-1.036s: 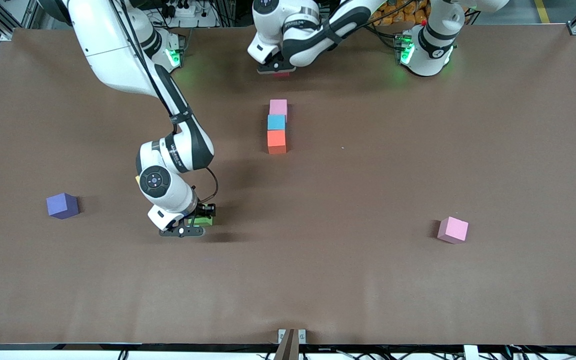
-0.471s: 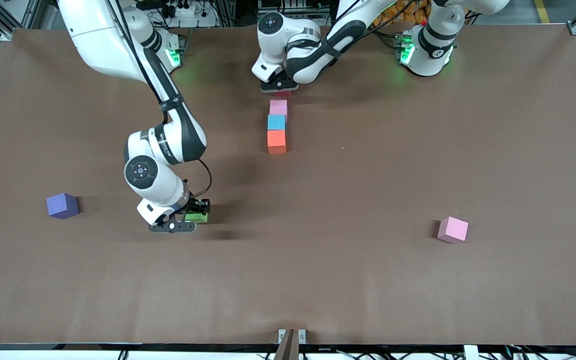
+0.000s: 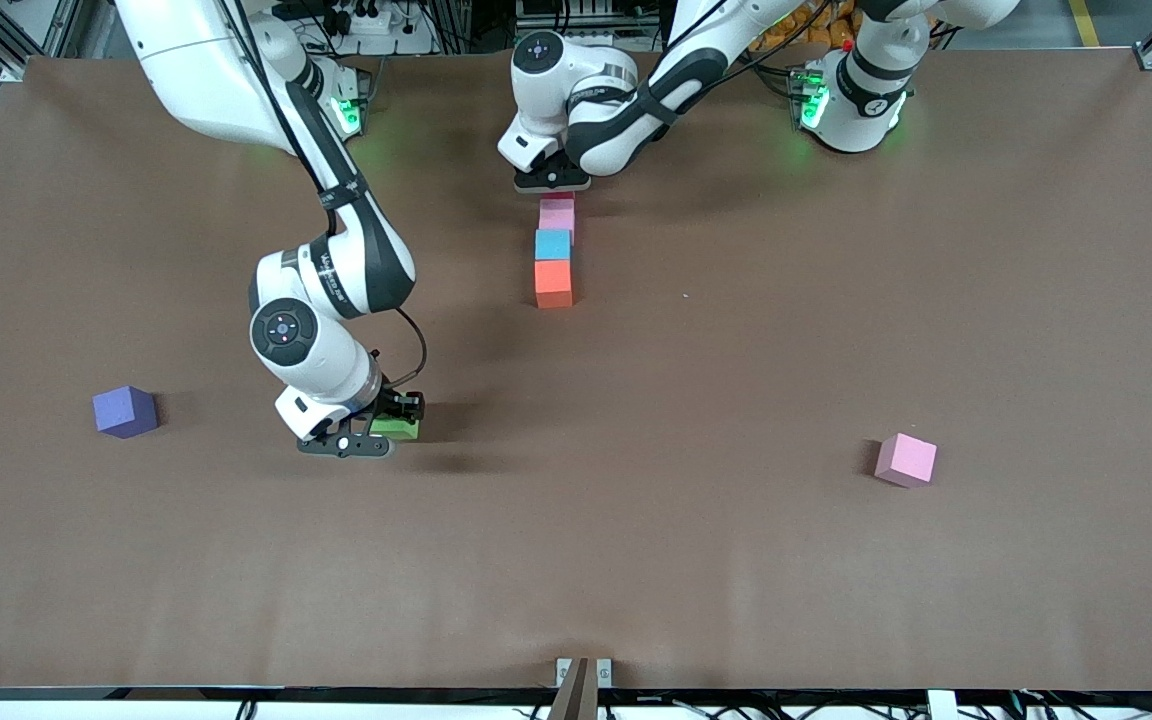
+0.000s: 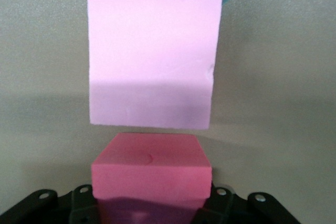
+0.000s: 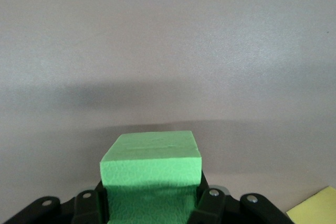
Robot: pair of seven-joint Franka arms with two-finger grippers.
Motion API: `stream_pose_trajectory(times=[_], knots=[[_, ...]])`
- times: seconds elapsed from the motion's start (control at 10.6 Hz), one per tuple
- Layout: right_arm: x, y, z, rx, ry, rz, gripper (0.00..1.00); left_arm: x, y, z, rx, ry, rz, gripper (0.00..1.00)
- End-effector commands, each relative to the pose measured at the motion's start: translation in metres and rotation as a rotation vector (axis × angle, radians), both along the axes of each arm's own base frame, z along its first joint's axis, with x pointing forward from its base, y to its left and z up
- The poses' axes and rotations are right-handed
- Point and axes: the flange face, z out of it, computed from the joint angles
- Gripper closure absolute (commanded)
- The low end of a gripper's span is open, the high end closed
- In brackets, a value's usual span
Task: Arrange blocks into number 1
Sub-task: 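Place the red cube at the pink end of the row with the left gripper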
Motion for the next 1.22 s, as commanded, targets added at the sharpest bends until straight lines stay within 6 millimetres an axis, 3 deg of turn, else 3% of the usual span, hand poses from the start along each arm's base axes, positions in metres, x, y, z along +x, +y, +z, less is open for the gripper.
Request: stream_pose_trajectory(times=[0.0,0.28,0.66,0.85,1.13], knots=[[-0.007,0.001,0.011,0.013,-0.004,-0.017,0.42,0.009,0.000,-0.011,-0.001,-0.017,-0.023,1.00],[-0.008,0.004,0.026,0.026,-0.022,-0.019,0.42,0.020,0.004,-0.014,0.006,-0.030,-0.021,1.00],[-0.007,0.002,0.032,0.031,-0.033,-0.022,0.42,0.024,0.004,-0.013,0.004,-0.032,-0.031,1.00],[-0.007,0.004,0.035,0.035,-0.036,-0.022,0.42,0.027,0.003,-0.011,0.000,-0.036,-0.025,0.00],[-0.009,0.007,0.038,0.038,-0.037,-0.017,0.42,0.039,0.004,0.007,0.015,-0.071,-0.008,0.00]])
